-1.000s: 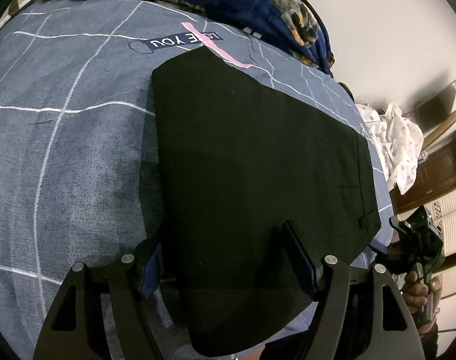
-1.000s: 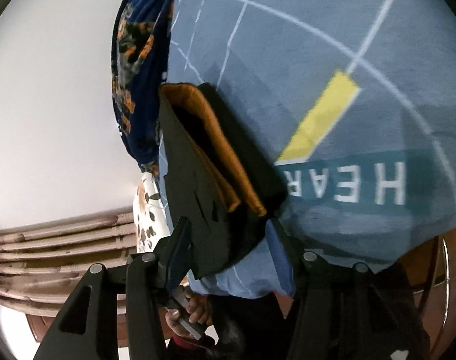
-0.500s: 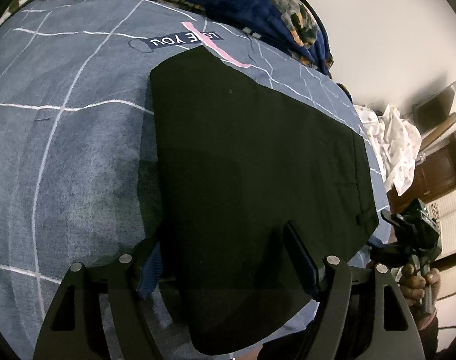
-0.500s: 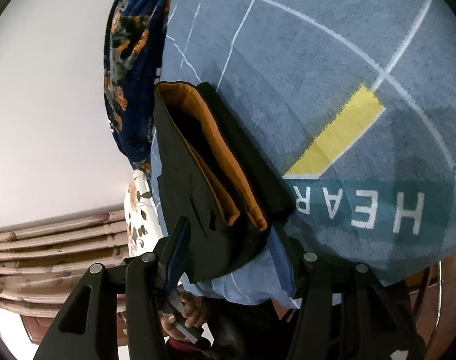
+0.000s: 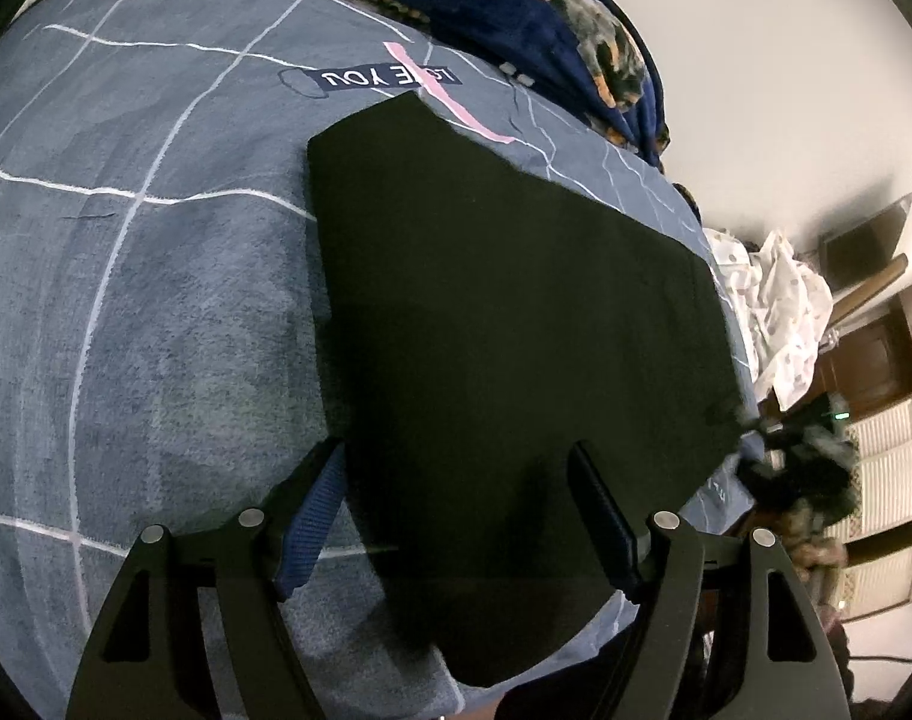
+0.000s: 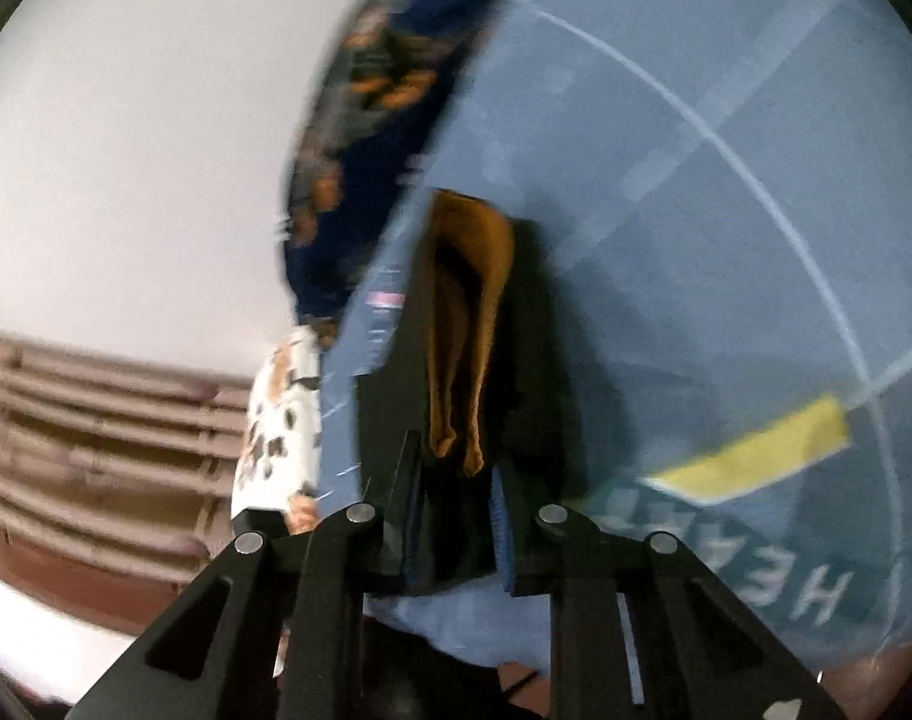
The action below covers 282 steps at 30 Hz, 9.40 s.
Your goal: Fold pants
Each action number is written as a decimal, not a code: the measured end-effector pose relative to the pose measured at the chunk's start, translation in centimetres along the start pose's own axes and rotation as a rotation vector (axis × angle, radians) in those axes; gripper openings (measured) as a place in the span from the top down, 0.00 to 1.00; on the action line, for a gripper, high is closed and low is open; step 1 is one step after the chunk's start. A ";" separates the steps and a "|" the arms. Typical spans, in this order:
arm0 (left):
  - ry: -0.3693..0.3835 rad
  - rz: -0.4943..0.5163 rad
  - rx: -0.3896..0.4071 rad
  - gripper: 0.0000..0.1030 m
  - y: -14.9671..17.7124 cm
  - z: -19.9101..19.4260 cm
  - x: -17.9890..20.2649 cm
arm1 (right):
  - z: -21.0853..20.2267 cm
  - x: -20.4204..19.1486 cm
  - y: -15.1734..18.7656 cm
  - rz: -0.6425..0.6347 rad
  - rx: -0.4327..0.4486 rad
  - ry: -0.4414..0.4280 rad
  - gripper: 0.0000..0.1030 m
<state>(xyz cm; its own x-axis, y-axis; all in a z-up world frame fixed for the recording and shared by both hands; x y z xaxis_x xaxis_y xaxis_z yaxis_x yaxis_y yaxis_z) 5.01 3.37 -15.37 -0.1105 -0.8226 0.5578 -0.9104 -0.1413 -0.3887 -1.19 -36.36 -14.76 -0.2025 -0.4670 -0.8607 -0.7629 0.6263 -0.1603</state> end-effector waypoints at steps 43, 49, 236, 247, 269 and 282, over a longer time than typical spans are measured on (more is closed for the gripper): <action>0.182 0.041 -0.037 0.24 -4.0 2.1 -1.3 | 6.6 -0.8 -5.8 -0.251 -0.271 0.089 0.57; 0.110 0.138 -0.007 0.48 -4.8 3.3 0.8 | 7.0 -0.3 -3.5 -0.181 -0.332 0.036 0.68; -0.254 0.345 0.267 0.90 -14.4 -3.9 -1.5 | 20.2 -12.1 -3.2 -0.218 -0.248 -0.174 0.75; -0.274 0.311 0.290 0.90 -18.5 -1.9 -4.0 | 24.5 -13.2 -6.3 -0.212 -0.256 -0.192 0.75; -0.319 0.267 0.323 0.90 -23.5 0.9 -8.0 | 30.3 -14.0 -9.9 -0.228 -0.261 -0.198 0.75; -0.342 0.248 0.327 0.89 -23.0 1.9 -9.4 | 31.2 -12.8 -10.1 -0.266 -0.244 -0.130 0.75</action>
<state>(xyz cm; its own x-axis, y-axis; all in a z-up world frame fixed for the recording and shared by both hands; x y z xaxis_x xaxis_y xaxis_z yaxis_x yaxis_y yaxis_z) 27.72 13.29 -13.11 -0.1210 -0.9779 0.1707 -0.6956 -0.0392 -0.7174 28.27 -17.20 -17.22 0.0897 -0.5005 -0.8611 -0.9054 0.3193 -0.2799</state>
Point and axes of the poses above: each gripper's, at about its wrist camera, not at the fingertips, and z roughly the way its jaws point, x to its right, y to its underside, the point moved 1 cm from there along z, roughly the way its jaws point, and after that the axes turned 6 degrees about x, right-handed, at the moved point
